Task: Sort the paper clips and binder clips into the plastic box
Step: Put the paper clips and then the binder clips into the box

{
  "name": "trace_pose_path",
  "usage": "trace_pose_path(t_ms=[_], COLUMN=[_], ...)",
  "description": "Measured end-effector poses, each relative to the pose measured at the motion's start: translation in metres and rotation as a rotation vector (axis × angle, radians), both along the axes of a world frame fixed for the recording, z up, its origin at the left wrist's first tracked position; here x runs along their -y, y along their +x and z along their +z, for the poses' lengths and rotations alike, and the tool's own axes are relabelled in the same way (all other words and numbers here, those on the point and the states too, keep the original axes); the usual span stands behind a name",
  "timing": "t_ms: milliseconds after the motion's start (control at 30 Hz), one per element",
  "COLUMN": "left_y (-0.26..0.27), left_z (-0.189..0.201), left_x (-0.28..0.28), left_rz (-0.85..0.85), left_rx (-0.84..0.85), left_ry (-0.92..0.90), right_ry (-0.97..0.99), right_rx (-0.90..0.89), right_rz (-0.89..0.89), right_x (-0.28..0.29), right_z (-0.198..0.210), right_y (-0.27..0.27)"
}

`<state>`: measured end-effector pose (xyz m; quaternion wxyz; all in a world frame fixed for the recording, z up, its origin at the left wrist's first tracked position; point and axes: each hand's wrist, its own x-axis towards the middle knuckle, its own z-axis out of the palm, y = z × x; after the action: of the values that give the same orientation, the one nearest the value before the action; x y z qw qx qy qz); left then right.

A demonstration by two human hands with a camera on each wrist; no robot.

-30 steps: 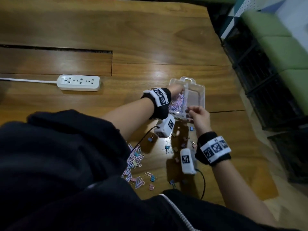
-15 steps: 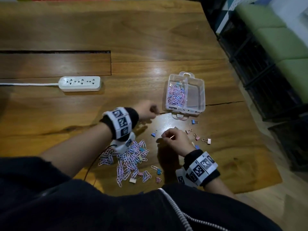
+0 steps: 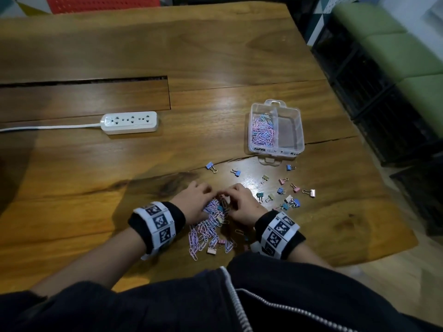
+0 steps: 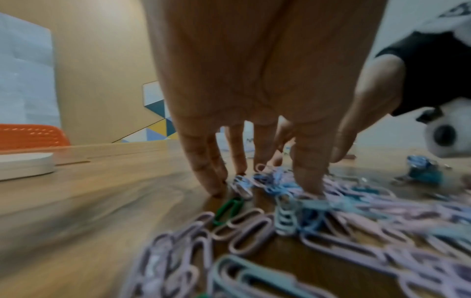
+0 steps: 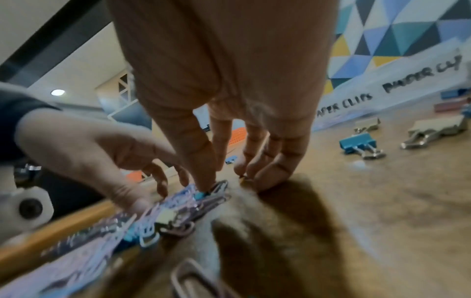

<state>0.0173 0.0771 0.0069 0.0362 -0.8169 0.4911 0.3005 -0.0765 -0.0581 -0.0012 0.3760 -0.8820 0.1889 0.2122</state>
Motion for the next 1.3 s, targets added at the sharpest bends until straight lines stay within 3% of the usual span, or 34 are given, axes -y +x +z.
trace_pose_path(t_ms=[133, 267, 500, 600, 700, 867, 933, 1033, 1100, 1167, 1300], left_y=[-0.016, -0.018, 0.01, 0.017, 0.019, 0.014, 0.012, 0.007, 0.004, 0.003, 0.002], left_z=[-0.002, -0.002, 0.006, 0.009, 0.011, 0.004, 0.003, 0.003, 0.0, -0.002, -0.003], left_x=[0.001, -0.001, -0.01, -0.013, -0.011, -0.007, -0.003, 0.006, 0.011, 0.014, 0.02], left_rz=[0.035, 0.078, 0.489, 0.673, 0.863, 1.083, 1.059, 0.725, 0.506, 0.381, 0.297], left_rx=[0.09, 0.025, -0.484, -0.855, -1.169, -1.405, -1.291, -0.766, -0.507, -0.342, -0.169], left_ry=[-0.096, -0.123, -0.236, -0.22, -0.254, -0.394, -0.371, -0.279, -0.256, -0.209, -0.169], right_ry=[-0.14, -0.093, -0.135, -0.098, 0.05, 0.439, 0.605, 0.883, 0.944, 0.849, 0.358], right_rx=[0.065, 0.125, 0.069, 0.068, 0.074, 0.089, 0.095, 0.175, 0.238, 0.218, 0.065], right_rz=[0.117, 0.022, -0.086, -0.16, -0.325, -0.563, -0.655, -0.844, -0.93, -0.929, -0.592], right_x=[-0.005, -0.005, -0.005, -0.005, -0.002, 0.003, 0.003, 0.004, 0.004, 0.003, -0.002], right_z=[-0.004, -0.003, -0.002, 0.0, 0.004, 0.007, 0.007, 0.007, 0.007, 0.005, 0.002], right_y=[-0.004, -0.006, -0.012, -0.016, -0.02, -0.025, -0.025, -0.022, -0.019, -0.018, -0.016])
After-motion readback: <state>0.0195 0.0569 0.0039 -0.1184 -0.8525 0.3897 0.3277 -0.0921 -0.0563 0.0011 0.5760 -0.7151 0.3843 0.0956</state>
